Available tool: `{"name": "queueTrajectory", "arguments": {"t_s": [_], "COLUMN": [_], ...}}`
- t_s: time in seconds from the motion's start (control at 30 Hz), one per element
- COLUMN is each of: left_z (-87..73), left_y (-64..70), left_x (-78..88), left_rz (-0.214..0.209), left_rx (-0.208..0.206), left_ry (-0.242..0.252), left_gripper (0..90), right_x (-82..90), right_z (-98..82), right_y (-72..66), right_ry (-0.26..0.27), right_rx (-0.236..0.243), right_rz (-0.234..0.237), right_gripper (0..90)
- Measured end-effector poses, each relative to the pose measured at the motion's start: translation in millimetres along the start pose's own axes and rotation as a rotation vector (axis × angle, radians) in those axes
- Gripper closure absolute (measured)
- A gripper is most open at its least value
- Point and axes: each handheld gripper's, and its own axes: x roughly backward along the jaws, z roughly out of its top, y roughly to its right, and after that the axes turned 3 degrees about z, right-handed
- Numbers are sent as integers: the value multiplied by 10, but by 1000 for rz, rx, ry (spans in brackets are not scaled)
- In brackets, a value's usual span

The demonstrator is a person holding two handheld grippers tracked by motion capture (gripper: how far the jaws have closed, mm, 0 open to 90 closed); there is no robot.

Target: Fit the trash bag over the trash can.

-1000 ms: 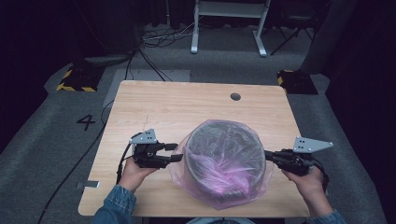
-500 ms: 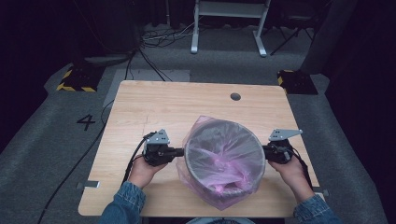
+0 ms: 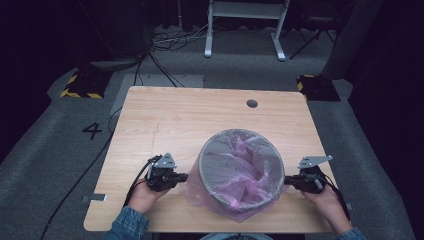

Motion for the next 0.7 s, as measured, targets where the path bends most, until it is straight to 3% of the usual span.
{"name": "queueTrajectory", "arguments": {"t_s": [0.03,0.07,0.13,0.2,0.27,0.33,0.47,0.7], "left_z": [-14,-20,-18,0,14,32,67,191], "left_y": [8,21,58,133,220,320,495,612], "left_x": [58,124,239,365,455,515,561,488], "left_rz": [-2,-8,-48,-99,-140,-173,-170,-102], "left_rx": [10,16,13,0,-30,-63,-97,-130], "left_ry": [29,64,134,197,242,266,273,253], "left_gripper": [884,801,585,439,374,347,325,317], "right_x": [37,78,167,261,369,430,483,471], "right_z": [-34,-57,-73,-72,-40,5,79,187], "right_y": [-6,-15,-50,-106,-205,-323,-559,-895], "right_ry": [15,30,93,164,228,259,285,293], "right_rx": [-4,-8,16,59,97,140,194,239], "right_rz": [8,7,-4,10,55,89,136,172], "right_gripper": [865,776,509,436,352,315,272,300]}}
